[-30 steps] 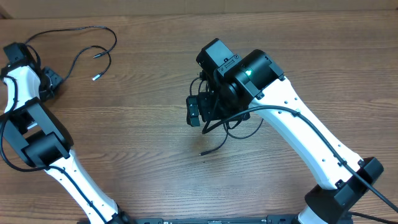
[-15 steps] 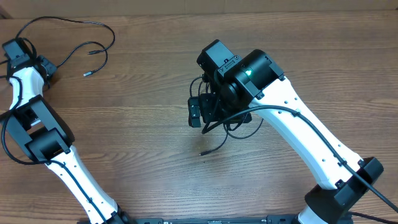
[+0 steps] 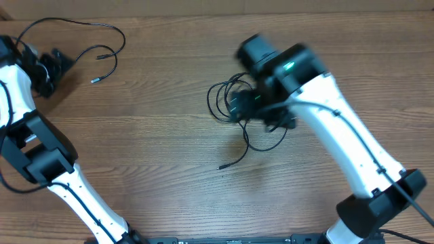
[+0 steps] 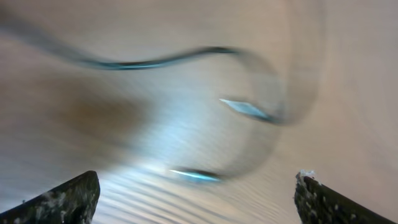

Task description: Untangle cables

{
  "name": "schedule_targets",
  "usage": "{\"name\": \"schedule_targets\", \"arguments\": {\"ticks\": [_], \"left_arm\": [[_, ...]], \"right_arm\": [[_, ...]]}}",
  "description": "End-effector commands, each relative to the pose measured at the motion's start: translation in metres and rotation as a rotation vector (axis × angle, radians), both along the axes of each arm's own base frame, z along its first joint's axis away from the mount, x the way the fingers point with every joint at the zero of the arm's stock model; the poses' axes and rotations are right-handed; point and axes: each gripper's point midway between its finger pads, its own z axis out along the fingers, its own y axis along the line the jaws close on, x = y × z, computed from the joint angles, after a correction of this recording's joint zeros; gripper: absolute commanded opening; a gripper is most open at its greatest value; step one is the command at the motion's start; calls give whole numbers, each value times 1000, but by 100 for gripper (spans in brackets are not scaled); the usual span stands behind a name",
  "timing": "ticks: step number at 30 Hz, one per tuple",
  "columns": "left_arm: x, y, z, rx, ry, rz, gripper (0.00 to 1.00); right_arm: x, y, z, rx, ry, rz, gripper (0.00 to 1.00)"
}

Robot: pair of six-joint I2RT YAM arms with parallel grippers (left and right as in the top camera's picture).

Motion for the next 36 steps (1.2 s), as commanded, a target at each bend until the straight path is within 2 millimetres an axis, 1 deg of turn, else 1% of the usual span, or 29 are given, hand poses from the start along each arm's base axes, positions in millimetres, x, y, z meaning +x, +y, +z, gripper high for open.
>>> {"name": "schedule_targets", "arguments": {"ticks": [1, 2, 3, 4, 5, 6, 8, 10, 11, 12, 13, 15, 16, 19, 20, 21, 22, 23, 26, 30, 31, 32, 34, 36], "left_arm": [[12, -96, 135, -163, -356, -338, 100], [11, -113, 139, -164, -361, -387, 100], [10, -131, 139, -162, -353, -433, 100], [8, -153, 137, -154, -341, -497, 100], [6, -171, 134, -155, -332, -543, 100], [3, -195, 129, -147, -311, -607, 100], [-1, -229, 111, -110, -228, -668, 100], [-4, -255, 91, -26, -128, -703, 100], [-7, -272, 77, 45, -65, -728, 100], [-8, -281, 72, 81, -41, -745, 100], [-12, -306, 65, 141, -21, -815, 100], [-18, -340, 59, 206, -26, -925, 100], [-21, -366, 52, 271, -15, -978, 100], [-27, -410, 41, 312, -20, -1054, 100], [-29, -421, 36, 311, -21, -1076, 100], [-33, -440, 28, 314, -23, -1113, 100], [-35, -447, 26, 320, -24, -1126, 100], [-37, -457, 19, 323, -17, -1144, 100], [-45, -477, 7, 320, -10, -1188, 100], [-54, -498, 3, 322, -18, -1229, 99], [-55, -501, 4, 324, -24, -1234, 96], [-55, -505, 4, 327, -34, -1239, 91], [-52, -508, 5, 339, -50, -1238, 73], [-49, -506, 5, 351, -45, -1213, 72]], "right_arm": [[29, -76, 2, -76, -24, -221, 100], [33, -88, 2, -85, -26, -255, 100], [38, -106, 2, -99, -29, -307, 100], [41, -124, 2, -112, -32, -356, 100], [44, -139, 2, -125, -35, -397, 100], [45, -155, 3, -138, -36, -439, 100], [46, -178, 3, -153, -35, -501, 100], [46, -198, 3, -154, -29, -560, 100], [44, -207, 2, -151, -21, -591, 100], [43, -212, 2, -148, -18, -607, 100], [42, -222, 2, -149, -16, -638, 100], [41, -231, 2, -150, -14, -665, 100], [40, -238, 2, -150, -14, -685, 100], [38, -245, 3, -163, -13, -700, 100], [38, -248, 3, -181, -17, -698, 100], [38, -256, 4, -231, -31, -653, 100], [38, -262, 5, -264, -40, -629, 100], [38, -266, 6, -290, -45, -608, 100], [38, -266, 5, -289, -45, -603, 100], [38, -266, 5, -289, -45, -602, 100], [38, -266, 5, -289, -45, -603, 100], [38, -266, 5, -289, -45, -602, 100], [38, -266, 5, -289, -45, -602, 100], [38, -266, 5, -289, -45, -603, 100]]}}
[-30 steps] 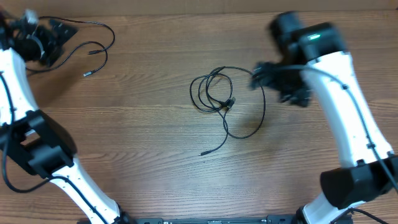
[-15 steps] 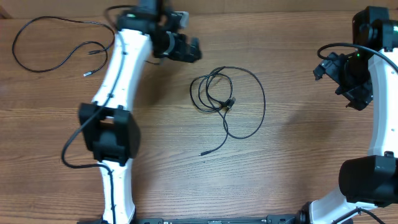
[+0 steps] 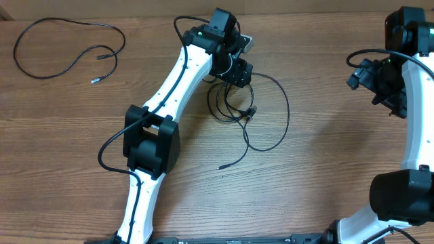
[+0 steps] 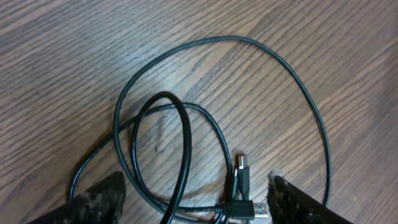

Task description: Untangle cables

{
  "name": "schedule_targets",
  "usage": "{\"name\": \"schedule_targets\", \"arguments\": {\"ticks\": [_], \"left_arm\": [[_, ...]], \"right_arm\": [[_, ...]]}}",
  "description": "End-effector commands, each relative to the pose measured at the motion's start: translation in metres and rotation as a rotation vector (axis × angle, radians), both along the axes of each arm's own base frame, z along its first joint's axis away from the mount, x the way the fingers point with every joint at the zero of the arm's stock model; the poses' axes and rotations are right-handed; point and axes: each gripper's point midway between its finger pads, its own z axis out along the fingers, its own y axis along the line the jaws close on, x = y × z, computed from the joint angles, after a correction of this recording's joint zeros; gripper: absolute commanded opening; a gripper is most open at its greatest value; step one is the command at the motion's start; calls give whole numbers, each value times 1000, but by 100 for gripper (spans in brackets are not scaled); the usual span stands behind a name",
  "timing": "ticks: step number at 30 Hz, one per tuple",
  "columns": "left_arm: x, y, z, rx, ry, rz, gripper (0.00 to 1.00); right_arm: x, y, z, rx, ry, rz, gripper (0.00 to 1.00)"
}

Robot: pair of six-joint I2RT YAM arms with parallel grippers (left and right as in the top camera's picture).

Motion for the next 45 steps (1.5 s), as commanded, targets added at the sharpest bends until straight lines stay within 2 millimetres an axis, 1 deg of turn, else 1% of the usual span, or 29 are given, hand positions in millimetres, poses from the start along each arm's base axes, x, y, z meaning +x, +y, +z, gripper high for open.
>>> {"name": "schedule_targets", "arguments": {"ticks": [1, 5, 8, 9, 10, 11, 14, 17, 18, 19, 20, 21, 24, 28, 30, 31, 32, 33, 34, 37, 39, 41, 45], "left_arm": [[5, 3, -1, 24, -18, 18, 72], [5, 7, -8, 42, -7, 24, 72], [3, 9, -23, 65, 20, 26, 73], [2, 9, -31, 71, 34, 26, 72], [1, 10, -39, 79, 50, 26, 68], [1, 10, -42, 81, 55, 26, 64], [5, 10, -42, 71, 55, 56, 50], [13, 11, -35, 51, 45, 97, 47], [14, 12, -33, 46, 46, 113, 40], [17, 13, -29, 40, 46, 128, 30], [18, 13, -25, 34, 46, 137, 14], [19, 14, -21, 26, 47, 146, 4], [21, 16, -6, 10, 57, 180, 4], [14, 4, 37, -84, 72, 145, 4], [9, -5, 70, -157, 65, 114, 4], [7, -8, 82, -186, 61, 102, 4], [2, -14, 105, -239, 49, 78, 4], [-5, -20, 137, -308, 25, 45, 4], [-9, -22, 153, -338, 6, 28, 4], [-18, -18, 203, -383, -101, 9, 4], [-24, -18, 228, -412, -166, -8, 4], [-45, -17, 277, -485, -257, -49, 4], [-67, -6, 325, -544, -327, -29, 4]], "right_arm": [[-1, -4, 4, -21, -11, 5, 100], [-1, -4, 4, -21, -11, 4, 100], [-1, -4, 4, -21, -11, 4, 100], [-1, -4, 4, -21, -11, 5, 100], [-1, -4, 4, -21, -11, 4, 100], [-1, -4, 4, -21, -11, 5, 100], [-1, -4, 4, -21, -11, 5, 100], [-1, -4, 4, -21, -11, 5, 100], [-1, -4, 4, -21, -11, 5, 100], [-1, -4, 4, -21, -11, 4, 100], [-1, -4, 4, -21, -11, 5, 100], [-1, -4, 4, -21, -11, 5, 100], [-1, -4, 4, -21, -11, 5, 100], [-1, -4, 4, -21, -11, 5, 100], [-1, -4, 4, -21, -11, 5, 100], [-1, -4, 4, -21, -11, 5, 100], [-1, -4, 4, -21, -11, 5, 100], [-1, -4, 4, -21, -11, 5, 100], [-1, -4, 4, -21, -11, 5, 100], [-1, -4, 4, -21, -11, 5, 100], [-1, -4, 4, -21, -11, 5, 100], [-1, -4, 4, -21, -11, 5, 100], [-1, -4, 4, -21, -11, 5, 100]]}}
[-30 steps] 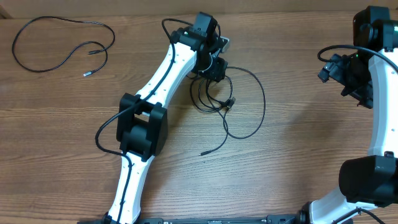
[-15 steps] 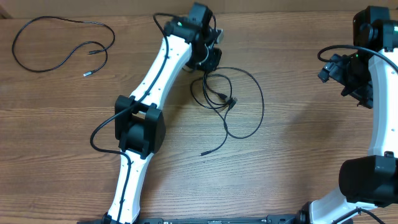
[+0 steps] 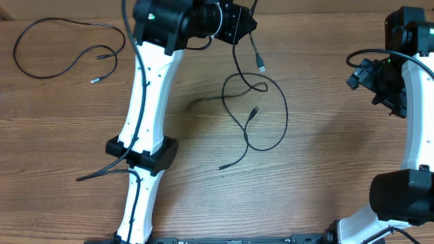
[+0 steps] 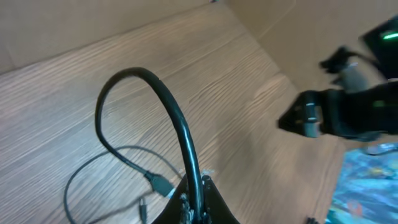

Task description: Untangle cables

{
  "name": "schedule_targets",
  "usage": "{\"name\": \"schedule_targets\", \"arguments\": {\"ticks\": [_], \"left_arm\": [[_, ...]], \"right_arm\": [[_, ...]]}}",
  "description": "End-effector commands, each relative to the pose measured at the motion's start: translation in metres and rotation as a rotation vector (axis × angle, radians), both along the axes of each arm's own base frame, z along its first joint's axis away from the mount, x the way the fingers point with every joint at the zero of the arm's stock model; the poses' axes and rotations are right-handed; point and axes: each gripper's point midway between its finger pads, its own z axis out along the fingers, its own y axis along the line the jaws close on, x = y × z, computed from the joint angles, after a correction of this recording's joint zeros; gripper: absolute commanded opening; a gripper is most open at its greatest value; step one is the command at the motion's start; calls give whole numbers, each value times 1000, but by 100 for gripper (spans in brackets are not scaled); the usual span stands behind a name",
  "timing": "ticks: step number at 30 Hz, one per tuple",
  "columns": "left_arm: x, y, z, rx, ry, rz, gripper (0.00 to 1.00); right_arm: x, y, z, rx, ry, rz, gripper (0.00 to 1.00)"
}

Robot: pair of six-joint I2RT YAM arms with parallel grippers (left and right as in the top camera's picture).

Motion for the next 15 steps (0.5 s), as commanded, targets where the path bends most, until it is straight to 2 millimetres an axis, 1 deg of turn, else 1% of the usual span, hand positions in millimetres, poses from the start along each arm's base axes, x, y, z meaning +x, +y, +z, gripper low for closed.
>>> {"name": "schedule_targets", "arguments": {"ticks": [1, 3, 4, 6, 8, 9, 10, 12, 13, 14, 15], "left_arm": [[-35, 9, 71, -115, -92, 6, 4], [-44, 15, 95, -155, -128, 22, 4], [-54, 21, 118, -189, -177, 30, 4], [-64, 27, 138, -210, -234, 34, 4], [-72, 39, 155, -207, -285, 80, 4], [-74, 45, 158, -199, -299, 107, 4], [-74, 61, 161, -158, -314, 202, 4], [-71, 83, 156, -107, -292, 332, 4], [-70, 94, 150, -81, -267, 400, 4], [-70, 114, 135, -25, -205, 519, 4], [-70, 124, 125, 9, -168, 578, 4]], "right_arm": [[-1, -3, 4, -20, -10, 3, 100], [-1, -3, 4, -20, -10, 3, 100], [-1, -3, 4, -20, -10, 3, 100], [-1, -3, 4, -20, -10, 3, 100], [-1, -3, 4, -20, -11, 3, 100], [-1, -3, 4, -20, -10, 3, 100], [-1, -3, 4, -20, -10, 3, 100], [-1, -3, 4, -20, -10, 3, 100], [-1, -4, 4, -20, -10, 3, 100], [-1, -3, 4, -20, -10, 3, 100], [-1, -3, 4, -20, -10, 3, 100]]}}
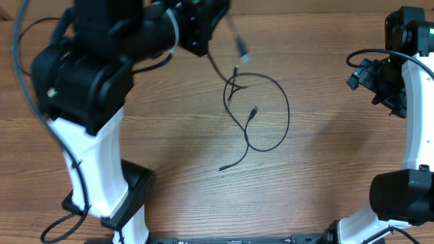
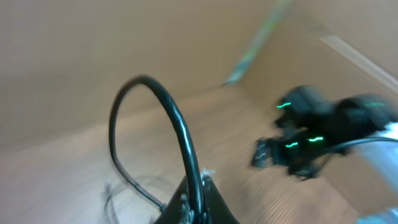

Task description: Untangle cables

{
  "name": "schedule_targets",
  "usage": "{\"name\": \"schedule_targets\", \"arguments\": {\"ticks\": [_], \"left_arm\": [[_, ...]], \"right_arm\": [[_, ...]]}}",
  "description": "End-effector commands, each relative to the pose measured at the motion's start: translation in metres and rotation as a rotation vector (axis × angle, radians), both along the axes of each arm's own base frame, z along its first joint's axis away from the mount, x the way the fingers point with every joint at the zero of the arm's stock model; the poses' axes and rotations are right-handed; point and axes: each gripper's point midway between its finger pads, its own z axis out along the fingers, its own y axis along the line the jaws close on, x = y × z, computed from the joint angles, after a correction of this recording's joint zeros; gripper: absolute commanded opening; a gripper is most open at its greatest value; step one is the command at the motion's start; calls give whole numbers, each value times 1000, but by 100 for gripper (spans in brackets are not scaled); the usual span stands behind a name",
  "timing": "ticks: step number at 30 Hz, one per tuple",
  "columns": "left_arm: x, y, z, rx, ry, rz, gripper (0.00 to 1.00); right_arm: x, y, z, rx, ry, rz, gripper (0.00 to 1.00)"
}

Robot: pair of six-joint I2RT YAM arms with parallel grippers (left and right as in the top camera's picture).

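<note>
My left gripper (image 1: 203, 30) is raised high over the back of the table, shut on a black cable (image 2: 177, 134) that arches up out of the jaws in the left wrist view. From the gripper (image 2: 196, 193) the cable hangs down, with a blurred plug (image 1: 242, 46) swinging in the air. Its lower part crosses a thin black cable loop (image 1: 287, 112) lying on the wooden table (image 1: 325, 190), whose free end (image 1: 220, 167) points to the front. My right gripper (image 1: 357, 73) hovers at the far right, away from both cables; its jaws are not readable.
The raised left arm (image 1: 95, 88) fills the left of the overhead view and hides the table beneath it. A dark cord (image 1: 19, 34) curves at the far left edge. The right arm (image 2: 317, 140) shows blurred in the left wrist view.
My left gripper has risen further with the black cable, so the arm looks far larger from above. The hanging plug sits higher and the tangle under it has thinned. The right arm is unchanged.
First the left gripper was open at the far left by a separate cable while the right arm was over the central tangle. Then the right arm stood at the far right and the left gripper was open over the tangle. Later it was shut on one cable, lifted, and is now higher.
</note>
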Motion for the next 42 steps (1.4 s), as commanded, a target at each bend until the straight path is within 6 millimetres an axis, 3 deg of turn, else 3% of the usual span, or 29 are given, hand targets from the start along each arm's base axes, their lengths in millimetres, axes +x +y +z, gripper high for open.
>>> {"name": "schedule_targets", "arguments": {"ticks": [1, 3, 7, 10, 15, 20, 24, 33, 37, 38, 39, 40, 42], "left_arm": [[18, 60, -35, 90, 145, 379, 4], [19, 73, -48, 145, 180, 448, 4], [25, 67, -65, 218, 208, 405, 4], [35, 72, -89, 287, 272, 436, 4], [44, 71, -140, 399, 417, 437, 4], [44, 75, -206, 537, 610, 438, 4], [47, 116, -250, 665, 725, 671, 4], [64, 172, -310, 670, 871, 774, 4], [73, 151, -331, 554, 904, 543, 4], [77, 141, -333, 515, 891, 456, 4], [80, 113, -329, 429, 843, 249, 4], [80, 97, -323, 389, 801, 129, 4], [77, 77, -314, 343, 735, -26, 5]], "right_arm": [[-1, -4, 4, -20, -11, 3, 100], [-1, -3, 4, -20, -11, 3, 100], [-1, -4, 4, -20, -11, 3, 100], [-1, -4, 4, -20, -11, 3, 100], [-1, -4, 4, -20, -11, 3, 100], [-1, -4, 4, -20, -11, 3, 100], [-1, -4, 4, -20, -11, 3, 100], [-1, -3, 4, -20, -11, 3, 100], [-1, -4, 4, -20, -11, 3, 100], [-1, -3, 4, -20, -11, 3, 100], [-1, -4, 4, -20, -11, 3, 100], [-1, -4, 4, -20, -11, 3, 100], [-1, -3, 4, -20, -11, 3, 100]]}}
